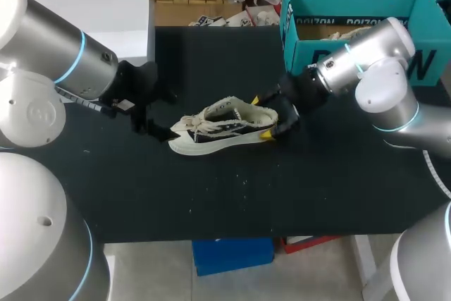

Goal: Take the shoe out of the shoebox, open the shoe tongue, remove and reinsert the insole, then place the shoe into the shoebox

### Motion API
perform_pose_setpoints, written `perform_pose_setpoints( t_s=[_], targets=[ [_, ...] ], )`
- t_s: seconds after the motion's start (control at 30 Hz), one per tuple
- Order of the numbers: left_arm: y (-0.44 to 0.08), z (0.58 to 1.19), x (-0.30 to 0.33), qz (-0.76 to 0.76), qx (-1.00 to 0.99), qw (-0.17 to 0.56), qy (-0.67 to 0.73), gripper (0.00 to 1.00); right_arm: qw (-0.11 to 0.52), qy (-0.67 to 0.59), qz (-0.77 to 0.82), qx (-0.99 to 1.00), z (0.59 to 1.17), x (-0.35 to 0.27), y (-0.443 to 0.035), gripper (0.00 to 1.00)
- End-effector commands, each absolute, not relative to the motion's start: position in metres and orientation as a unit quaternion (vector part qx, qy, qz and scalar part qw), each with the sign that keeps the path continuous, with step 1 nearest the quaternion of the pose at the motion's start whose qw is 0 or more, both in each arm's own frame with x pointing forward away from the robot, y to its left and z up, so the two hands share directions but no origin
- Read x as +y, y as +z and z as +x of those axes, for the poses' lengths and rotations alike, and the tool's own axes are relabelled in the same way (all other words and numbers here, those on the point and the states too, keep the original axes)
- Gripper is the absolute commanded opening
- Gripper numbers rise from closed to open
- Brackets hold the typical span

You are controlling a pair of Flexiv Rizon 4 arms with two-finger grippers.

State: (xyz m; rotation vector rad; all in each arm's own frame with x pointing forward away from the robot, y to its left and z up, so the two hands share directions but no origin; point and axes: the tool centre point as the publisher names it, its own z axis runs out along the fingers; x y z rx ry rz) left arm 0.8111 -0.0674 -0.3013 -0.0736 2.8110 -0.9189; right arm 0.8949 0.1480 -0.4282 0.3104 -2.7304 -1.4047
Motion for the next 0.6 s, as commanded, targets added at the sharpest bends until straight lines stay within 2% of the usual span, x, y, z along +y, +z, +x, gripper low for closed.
perform_pose_setpoints(
  t_s=[0.03, 0.07, 0.1, 0.13, 0.17, 0.2, 0.3, 0.37, 0.4, 0.6],
  targets=[
    [-0.303, 0.810, -0.066, -0.024, 0.945, 0.094, -0.312, 1.00, 0.033, -0.457, 0.100, -0.883, 0.897, 0.151, -0.435, 1.00],
    [-0.303, 0.810, -0.066, -0.024, 0.945, 0.094, -0.312, 1.00, 0.034, -0.457, 0.099, -0.883, 0.896, 0.150, -0.436, 1.00],
    [-0.303, 0.810, -0.066, -0.024, 0.945, 0.094, -0.312, 1.00, 0.035, -0.458, 0.098, -0.883, 0.896, 0.150, -0.436, 0.84],
    [-0.303, 0.810, -0.066, -0.024, 0.945, 0.094, -0.312, 1.00, 0.035, -0.457, 0.097, -0.883, 0.895, 0.149, -0.437, 0.47],
    [-0.303, 0.810, -0.066, -0.024, 0.945, 0.094, -0.312, 1.00, 0.034, -0.457, 0.095, -0.884, 0.895, 0.148, -0.437, 0.43],
    [-0.303, 0.810, -0.066, -0.024, 0.945, 0.094, -0.312, 1.00, 0.034, -0.457, 0.094, -0.884, 0.895, 0.147, -0.437, 0.45],
    [-0.303, 0.810, -0.066, -0.024, 0.945, 0.094, -0.312, 1.00, 0.034, -0.456, 0.094, -0.884, 0.895, 0.146, -0.437, 0.36],
    [-0.303, 0.810, -0.066, -0.024, 0.945, 0.094, -0.312, 1.00, 0.033, -0.455, 0.093, -0.885, 0.894, 0.144, -0.436, 0.18],
    [-0.303, 0.810, -0.066, -0.024, 0.945, 0.094, -0.312, 1.00, 0.033, -0.455, 0.093, -0.885, 0.894, 0.144, -0.435, 0.02],
    [-0.303, 0.810, -0.066, -0.024, 0.945, 0.094, -0.312, 1.00, 0.029, -0.453, 0.089, -0.887, 0.887, 0.141, -0.429, 0.00]
  ],
)
